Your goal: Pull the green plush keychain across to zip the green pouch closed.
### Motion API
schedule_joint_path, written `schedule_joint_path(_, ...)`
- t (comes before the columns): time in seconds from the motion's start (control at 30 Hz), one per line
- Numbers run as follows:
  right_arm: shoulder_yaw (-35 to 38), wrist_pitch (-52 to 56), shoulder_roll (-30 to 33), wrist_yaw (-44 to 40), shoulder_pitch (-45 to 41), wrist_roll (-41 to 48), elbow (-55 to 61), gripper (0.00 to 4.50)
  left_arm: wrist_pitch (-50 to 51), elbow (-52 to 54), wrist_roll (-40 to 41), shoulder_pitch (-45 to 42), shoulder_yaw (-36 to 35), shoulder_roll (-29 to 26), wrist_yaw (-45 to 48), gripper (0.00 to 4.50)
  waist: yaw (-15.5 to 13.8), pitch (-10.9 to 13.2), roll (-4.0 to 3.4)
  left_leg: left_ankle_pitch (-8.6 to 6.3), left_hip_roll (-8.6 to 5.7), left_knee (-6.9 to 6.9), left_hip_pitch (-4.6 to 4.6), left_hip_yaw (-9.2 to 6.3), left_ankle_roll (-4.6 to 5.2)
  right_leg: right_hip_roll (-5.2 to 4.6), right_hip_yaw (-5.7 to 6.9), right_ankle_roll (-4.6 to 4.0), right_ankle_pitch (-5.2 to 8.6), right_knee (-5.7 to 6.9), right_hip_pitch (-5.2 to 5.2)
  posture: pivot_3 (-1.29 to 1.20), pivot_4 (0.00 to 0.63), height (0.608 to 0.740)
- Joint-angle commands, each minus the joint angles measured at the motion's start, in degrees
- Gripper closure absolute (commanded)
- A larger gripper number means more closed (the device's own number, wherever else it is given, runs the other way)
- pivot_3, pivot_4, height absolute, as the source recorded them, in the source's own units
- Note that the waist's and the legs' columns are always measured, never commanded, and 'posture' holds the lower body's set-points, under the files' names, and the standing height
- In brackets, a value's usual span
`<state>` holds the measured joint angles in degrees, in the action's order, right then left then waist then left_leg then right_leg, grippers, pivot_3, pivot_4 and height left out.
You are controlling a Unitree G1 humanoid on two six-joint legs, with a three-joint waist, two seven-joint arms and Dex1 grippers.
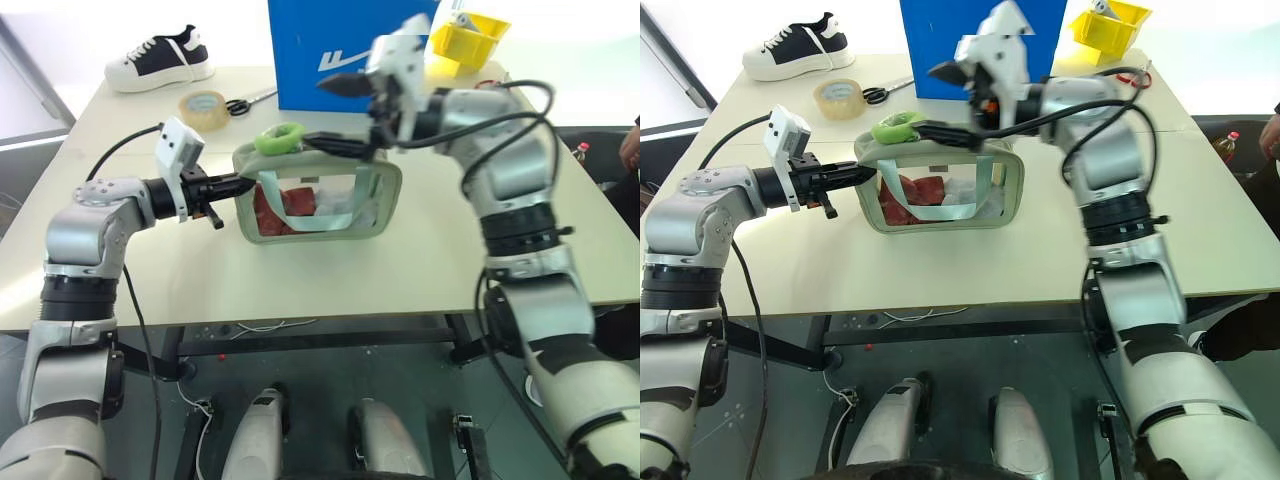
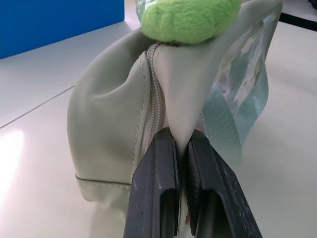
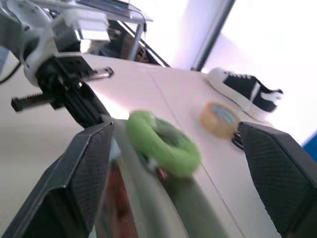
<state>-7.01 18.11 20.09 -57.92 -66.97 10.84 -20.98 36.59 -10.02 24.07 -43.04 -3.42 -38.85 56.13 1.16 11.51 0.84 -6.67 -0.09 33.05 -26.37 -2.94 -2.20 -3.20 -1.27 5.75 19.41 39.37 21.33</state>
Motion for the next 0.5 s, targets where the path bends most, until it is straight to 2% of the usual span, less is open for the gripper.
schedule_joint_path(0.03, -2.56, -1.54, -5.66, 6.88, -3.77, -3.66, -3.41, 0.36, -1.60, 2.08, -0.38, -0.45, -0.59, -0.64, -0.22, 4.50, 0.02, 0.00, 0.00, 0.00, 0.00, 0.00, 0.00, 0.00, -0.01, 0.00, 0.00, 0.00, 0.00, 0.01, 0.01, 0.00, 0.150, 0.740)
schedule_joint_path(0.23, -6.39, -0.10, -9.09, 10.58, -6.37, -8.66, -9.32, 0.36, -1.56, 3.27, -0.16, 0.03, -0.82, -0.59, -0.75, 4.50, -0.32, 0.00, 0.01, 0.03, -0.05, 0.01, -0.08, -0.04, -0.05, -0.01, 0.02, 0.00, 0.00, 0.01, 0.04, 0.00, 0.150, 0.740)
schedule_joint_path(0.27, -6.38, 0.52, -9.29, 10.72, -6.60, -8.82, -9.99, 0.59, -1.53, 3.34, -0.14, 0.06, -0.96, -0.52, -1.00, 4.50, -0.29, -0.01, 0.01, 0.03, -0.06, 0.01, -0.06, -0.04, -0.05, -0.01, 0.02, 0.00, 0.00, 0.01, 0.03, 0.00, 0.150, 0.740)
schedule_joint_path(0.33, -6.91, 0.80, -9.11, 10.35, -6.58, -9.53, -10.49, 1.21, -1.44, 3.66, 0.00, 0.34, -1.12, -0.51, -1.26, 4.50, -0.20, -0.01, 0.01, 0.03, -0.06, 0.01, -0.05, -0.06, -0.05, 0.00, 0.03, -0.01, 0.00, 0.02, 0.04, 0.00, 0.150, 0.740)
schedule_joint_path(0.37, -6.98, 0.90, -8.97, 10.23, -6.56, -9.74, -10.65, 1.66, -1.45, 3.82, 0.06, 0.52, -1.14, -0.54, -1.34, 4.50, -0.14, -0.01, 0.01, 0.03, -0.06, 0.00, -0.05, -0.08, -0.05, 0.00, 0.03, -0.01, 0.00, 0.02, 0.03, 0.00, 0.150, 0.740)
schedule_joint_path(0.5, -6.68, 0.09, -7.89, 10.31, -6.69, -10.85, -11.56, 3.77, -1.44, 4.11, 0.28, 0.89, -1.25, -0.60, -1.67, 4.50, -0.07, -0.01, 0.01, 0.03, -0.06, -0.02, -0.05, -0.08, -0.05, 0.01, 0.03, -0.01, 0.00, 0.02, 0.05, 0.00, 0.150, 0.740)
